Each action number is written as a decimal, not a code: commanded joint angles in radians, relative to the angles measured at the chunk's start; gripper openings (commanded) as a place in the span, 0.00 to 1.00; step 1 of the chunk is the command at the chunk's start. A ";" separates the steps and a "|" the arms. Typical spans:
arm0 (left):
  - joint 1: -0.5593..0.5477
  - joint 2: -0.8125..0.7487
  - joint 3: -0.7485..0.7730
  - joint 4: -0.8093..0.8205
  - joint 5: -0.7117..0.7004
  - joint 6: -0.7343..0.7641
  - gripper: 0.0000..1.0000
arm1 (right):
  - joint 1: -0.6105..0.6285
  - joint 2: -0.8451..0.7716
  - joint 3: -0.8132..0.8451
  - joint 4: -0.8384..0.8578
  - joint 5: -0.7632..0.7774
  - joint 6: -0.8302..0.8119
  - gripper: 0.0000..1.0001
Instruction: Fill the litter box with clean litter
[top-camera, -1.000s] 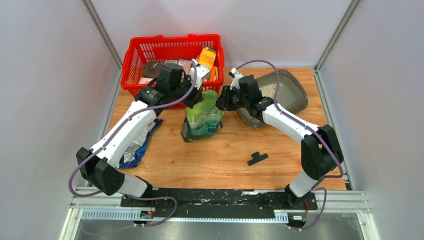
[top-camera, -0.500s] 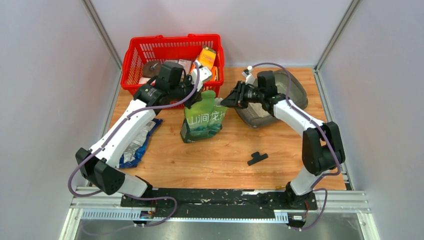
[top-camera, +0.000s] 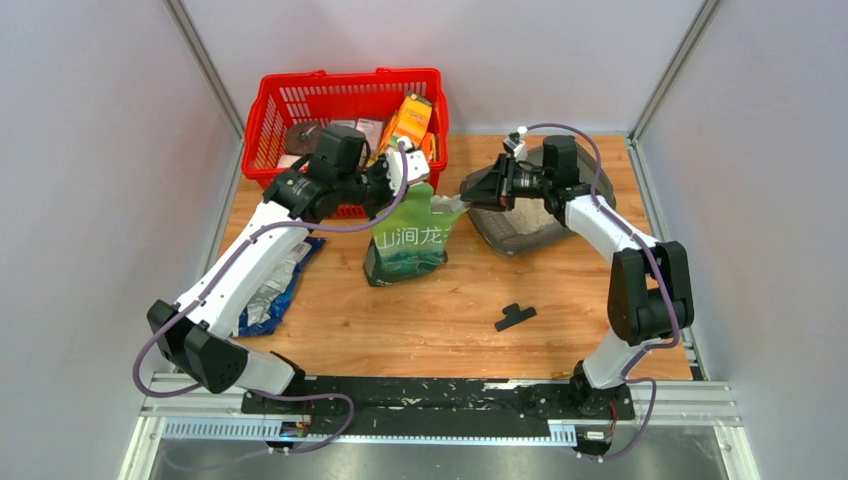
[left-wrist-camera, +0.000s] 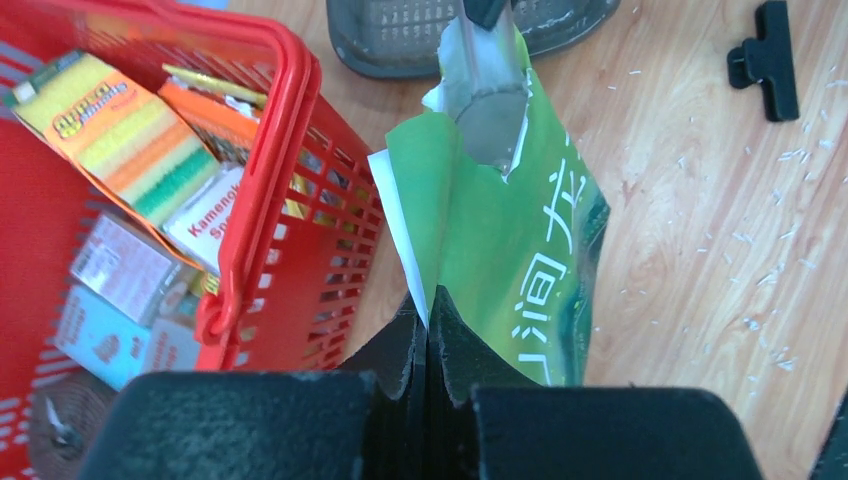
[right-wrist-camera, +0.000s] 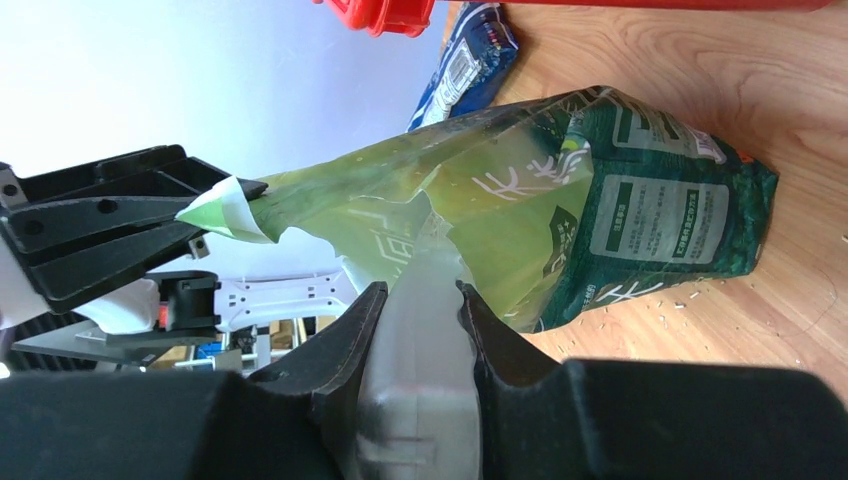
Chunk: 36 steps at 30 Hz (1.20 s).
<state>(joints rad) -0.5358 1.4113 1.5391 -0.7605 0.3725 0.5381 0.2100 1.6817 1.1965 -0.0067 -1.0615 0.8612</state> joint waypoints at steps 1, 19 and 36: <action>0.014 -0.133 0.029 0.335 0.063 0.204 0.00 | -0.063 -0.001 0.026 -0.010 -0.135 0.047 0.00; 0.014 -0.184 -0.137 0.441 0.131 0.585 0.00 | -0.143 -0.056 0.003 -0.082 -0.158 0.160 0.00; 0.013 -0.247 -0.232 0.452 0.141 0.599 0.00 | -0.195 -0.077 -0.014 -0.029 -0.250 0.150 0.00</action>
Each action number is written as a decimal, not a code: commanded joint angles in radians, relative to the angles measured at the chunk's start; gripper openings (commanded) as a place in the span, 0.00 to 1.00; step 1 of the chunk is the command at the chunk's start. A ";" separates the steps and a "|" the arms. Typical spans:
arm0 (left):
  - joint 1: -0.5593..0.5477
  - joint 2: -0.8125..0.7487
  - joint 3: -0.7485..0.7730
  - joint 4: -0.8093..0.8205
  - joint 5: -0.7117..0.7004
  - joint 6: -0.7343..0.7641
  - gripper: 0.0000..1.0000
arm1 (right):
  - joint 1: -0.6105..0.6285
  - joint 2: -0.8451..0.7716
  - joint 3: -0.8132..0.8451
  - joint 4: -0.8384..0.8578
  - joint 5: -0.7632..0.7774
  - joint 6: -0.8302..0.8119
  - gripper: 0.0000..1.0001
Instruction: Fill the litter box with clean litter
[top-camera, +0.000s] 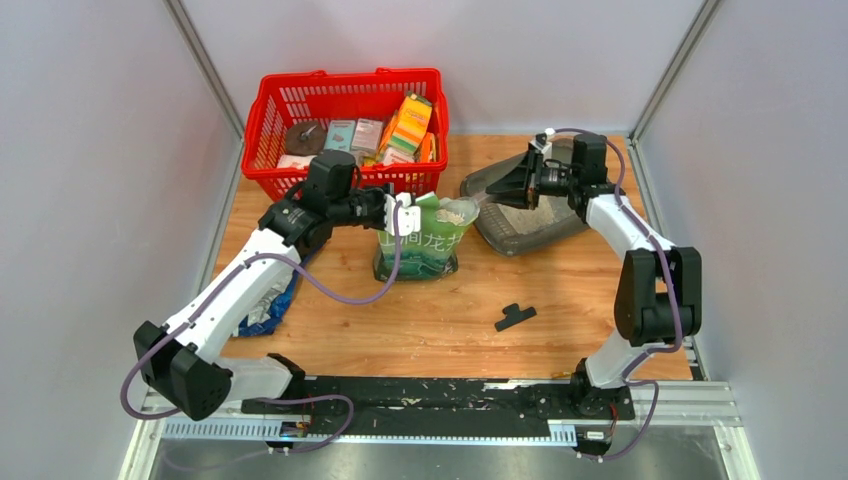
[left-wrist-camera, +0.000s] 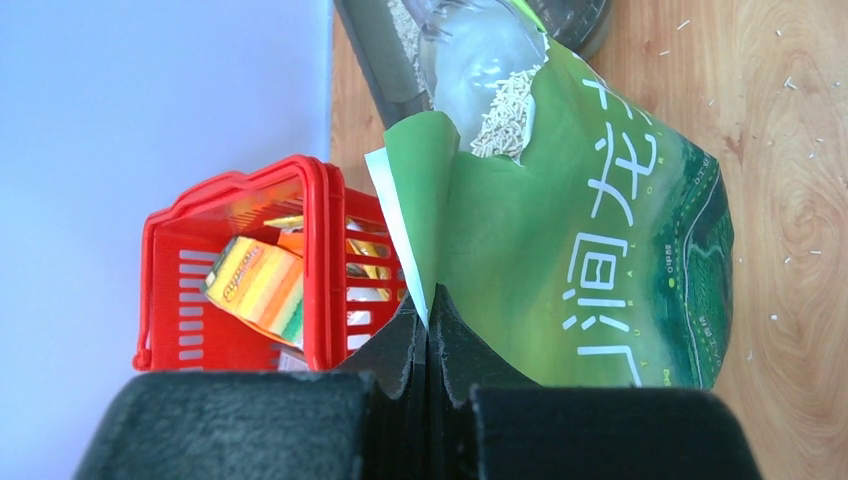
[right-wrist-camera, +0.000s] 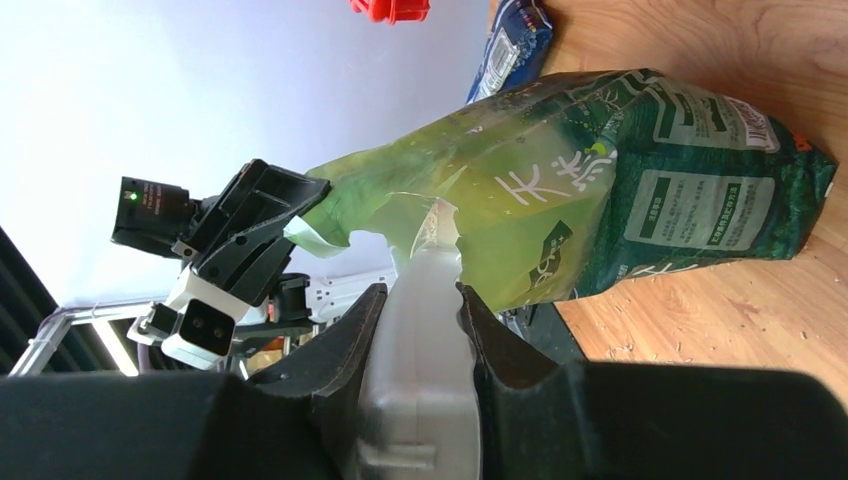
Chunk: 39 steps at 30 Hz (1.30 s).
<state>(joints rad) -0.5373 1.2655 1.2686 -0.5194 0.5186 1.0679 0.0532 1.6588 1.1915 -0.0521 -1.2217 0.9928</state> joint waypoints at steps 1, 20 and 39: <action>0.014 -0.103 0.038 0.211 -0.008 0.066 0.00 | -0.039 -0.074 -0.054 0.084 -0.097 0.099 0.00; 0.007 -0.098 0.034 0.202 -0.104 0.003 0.00 | -0.122 -0.166 -0.291 0.701 -0.015 0.472 0.00; 0.007 -0.087 0.043 0.210 -0.143 -0.097 0.00 | -0.135 -0.048 -0.351 1.161 0.080 0.803 0.00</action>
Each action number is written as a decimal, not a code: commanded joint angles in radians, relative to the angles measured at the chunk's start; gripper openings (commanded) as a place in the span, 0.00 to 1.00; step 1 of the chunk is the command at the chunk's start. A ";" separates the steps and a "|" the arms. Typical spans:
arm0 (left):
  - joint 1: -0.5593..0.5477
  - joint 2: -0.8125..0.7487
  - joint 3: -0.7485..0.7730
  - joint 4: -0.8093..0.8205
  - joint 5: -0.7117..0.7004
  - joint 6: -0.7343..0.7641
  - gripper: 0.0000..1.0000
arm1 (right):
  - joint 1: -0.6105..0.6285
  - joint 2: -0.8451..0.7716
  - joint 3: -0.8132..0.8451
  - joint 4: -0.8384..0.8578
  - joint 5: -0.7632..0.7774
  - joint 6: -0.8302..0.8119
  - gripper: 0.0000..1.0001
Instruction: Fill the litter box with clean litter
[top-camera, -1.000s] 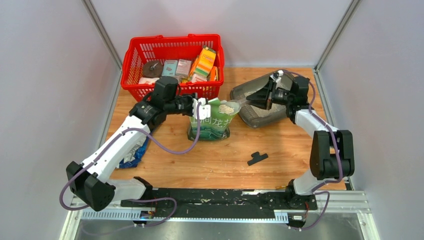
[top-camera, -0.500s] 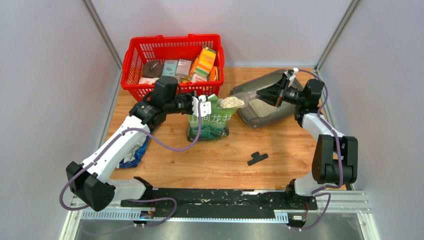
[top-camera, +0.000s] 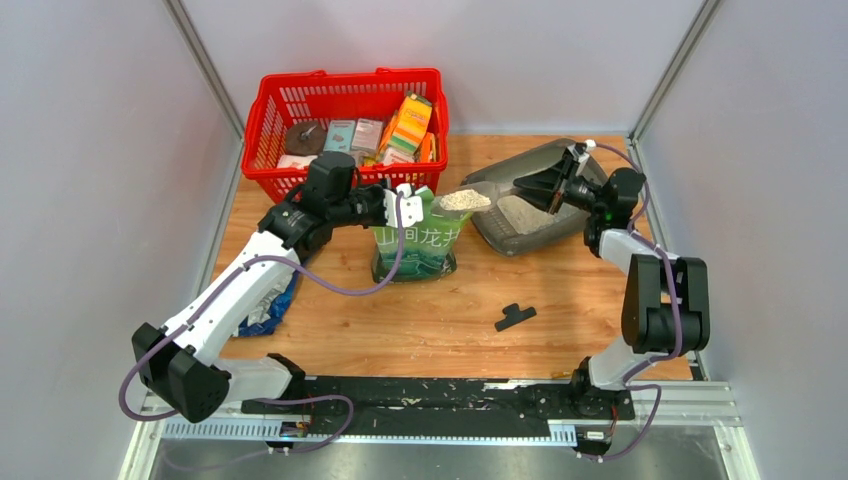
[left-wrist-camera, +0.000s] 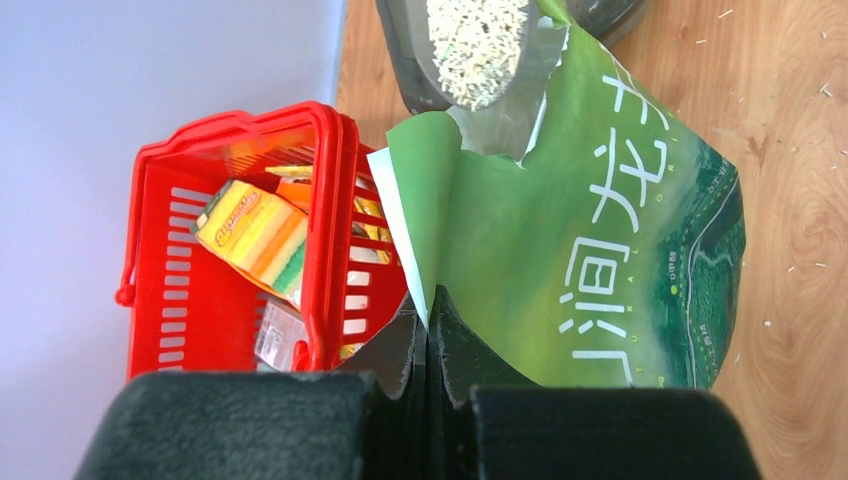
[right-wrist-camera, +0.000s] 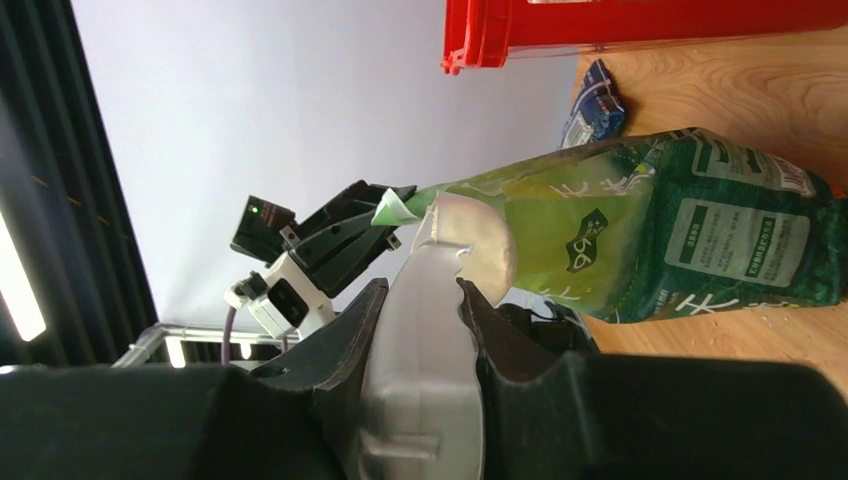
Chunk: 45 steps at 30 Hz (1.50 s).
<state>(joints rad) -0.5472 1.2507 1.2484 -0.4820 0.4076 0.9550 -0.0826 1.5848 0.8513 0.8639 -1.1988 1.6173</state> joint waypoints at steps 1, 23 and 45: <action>0.016 -0.071 0.066 0.171 -0.030 0.021 0.00 | 0.001 0.020 -0.006 0.247 0.070 0.178 0.00; 0.015 -0.039 0.092 0.157 -0.018 0.011 0.00 | -0.307 0.110 0.241 0.106 0.024 0.053 0.00; 0.006 -0.065 0.051 0.151 -0.016 -0.038 0.00 | -0.390 0.000 0.427 -1.049 0.528 -1.325 0.00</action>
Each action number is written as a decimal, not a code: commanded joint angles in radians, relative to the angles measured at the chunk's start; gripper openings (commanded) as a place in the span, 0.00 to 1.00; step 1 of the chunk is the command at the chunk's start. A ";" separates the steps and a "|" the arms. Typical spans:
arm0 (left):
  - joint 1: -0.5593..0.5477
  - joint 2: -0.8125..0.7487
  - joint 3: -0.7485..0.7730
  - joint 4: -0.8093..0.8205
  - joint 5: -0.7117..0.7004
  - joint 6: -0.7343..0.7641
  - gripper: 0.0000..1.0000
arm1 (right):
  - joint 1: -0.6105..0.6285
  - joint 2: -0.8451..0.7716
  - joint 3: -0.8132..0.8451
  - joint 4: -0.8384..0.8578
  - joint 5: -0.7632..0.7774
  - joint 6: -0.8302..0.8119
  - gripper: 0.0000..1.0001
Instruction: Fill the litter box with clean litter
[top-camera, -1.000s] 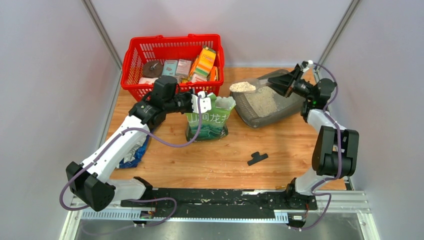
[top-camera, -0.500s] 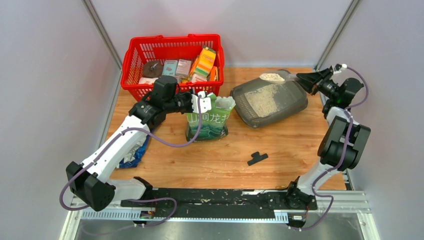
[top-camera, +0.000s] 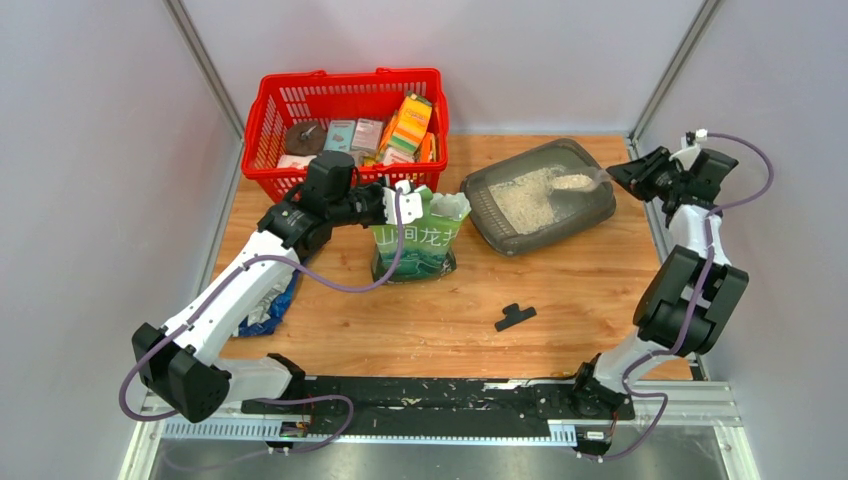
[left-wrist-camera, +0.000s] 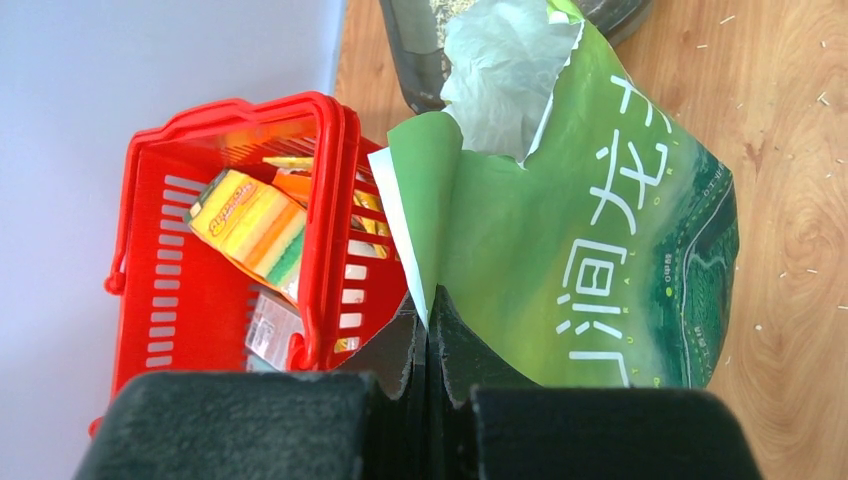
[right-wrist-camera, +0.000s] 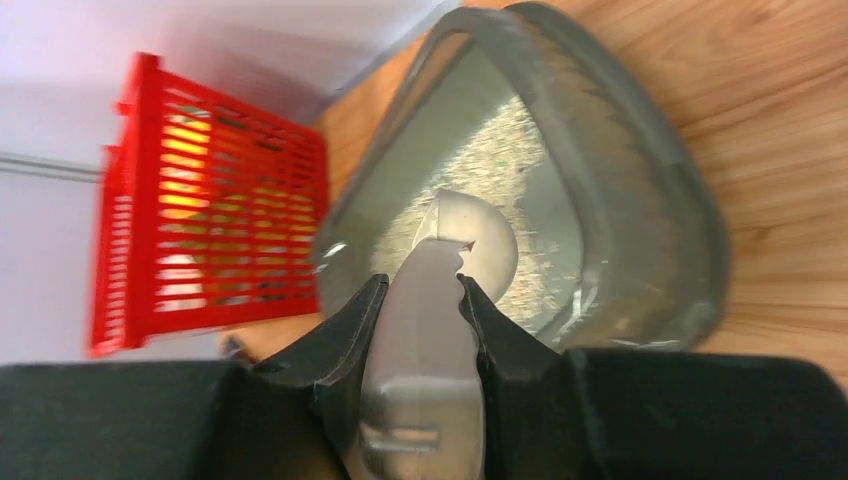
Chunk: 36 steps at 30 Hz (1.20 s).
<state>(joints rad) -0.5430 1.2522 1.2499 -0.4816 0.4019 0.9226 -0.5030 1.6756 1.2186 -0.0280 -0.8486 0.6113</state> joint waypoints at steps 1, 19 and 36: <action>0.000 -0.076 0.042 0.153 -0.008 -0.007 0.00 | 0.041 -0.115 0.058 -0.170 0.234 -0.346 0.00; -0.031 -0.184 -0.043 0.207 0.043 -0.142 0.00 | 0.396 -0.396 0.157 -0.307 0.492 -0.782 0.00; -0.032 -0.211 -0.122 0.385 -0.011 -0.493 0.00 | 0.747 -0.389 0.441 -0.902 0.026 -0.640 0.00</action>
<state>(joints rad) -0.5716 1.1133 1.0996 -0.3374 0.3637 0.5114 0.1829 1.2335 1.6386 -0.8021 -0.8421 0.0067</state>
